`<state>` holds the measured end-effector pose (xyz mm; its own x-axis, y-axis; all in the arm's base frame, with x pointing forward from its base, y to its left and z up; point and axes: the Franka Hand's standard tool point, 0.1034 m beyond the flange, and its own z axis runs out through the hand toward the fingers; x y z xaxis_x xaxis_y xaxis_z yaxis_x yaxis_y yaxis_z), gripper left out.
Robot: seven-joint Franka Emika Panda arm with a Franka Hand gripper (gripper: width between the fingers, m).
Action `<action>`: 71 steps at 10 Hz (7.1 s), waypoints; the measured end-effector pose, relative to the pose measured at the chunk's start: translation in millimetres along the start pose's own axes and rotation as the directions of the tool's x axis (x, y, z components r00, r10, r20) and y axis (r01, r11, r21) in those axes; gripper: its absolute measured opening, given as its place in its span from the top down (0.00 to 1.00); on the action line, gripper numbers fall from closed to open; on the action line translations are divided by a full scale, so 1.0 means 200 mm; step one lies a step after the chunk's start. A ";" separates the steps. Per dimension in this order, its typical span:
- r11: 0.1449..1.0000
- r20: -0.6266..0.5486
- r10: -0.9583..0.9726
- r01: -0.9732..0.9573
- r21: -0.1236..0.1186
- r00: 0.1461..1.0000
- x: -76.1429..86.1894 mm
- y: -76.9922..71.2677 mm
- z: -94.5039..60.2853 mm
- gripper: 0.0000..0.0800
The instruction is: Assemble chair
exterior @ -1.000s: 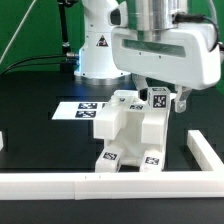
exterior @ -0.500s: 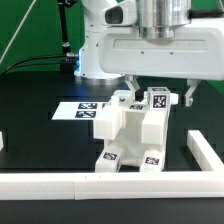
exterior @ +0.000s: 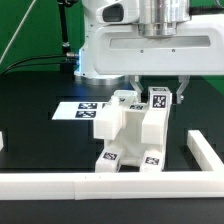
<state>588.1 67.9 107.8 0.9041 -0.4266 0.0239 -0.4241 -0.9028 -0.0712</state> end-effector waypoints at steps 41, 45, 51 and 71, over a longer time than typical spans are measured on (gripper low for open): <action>0.999 -0.013 -0.036 0.036 0.005 0.999 0.10 0.07 -0.04 0.23; 0.982 -0.011 0.190 -0.190 0.009 0.982 0.10 0.07 -0.03 0.65; 0.793 0.008 0.609 -0.609 0.022 0.793 0.11 0.10 -0.03 0.64; 0.129 0.081 0.988 -0.992 0.002 0.129 0.08 0.11 -0.05 0.64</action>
Offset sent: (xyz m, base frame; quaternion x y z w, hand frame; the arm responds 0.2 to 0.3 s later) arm 0.0242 -0.0196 -0.0018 -0.0099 0.0173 0.0516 0.9985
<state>591.8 40.9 116.5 -0.2986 -0.9428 -0.1483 -0.9511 0.3068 -0.0350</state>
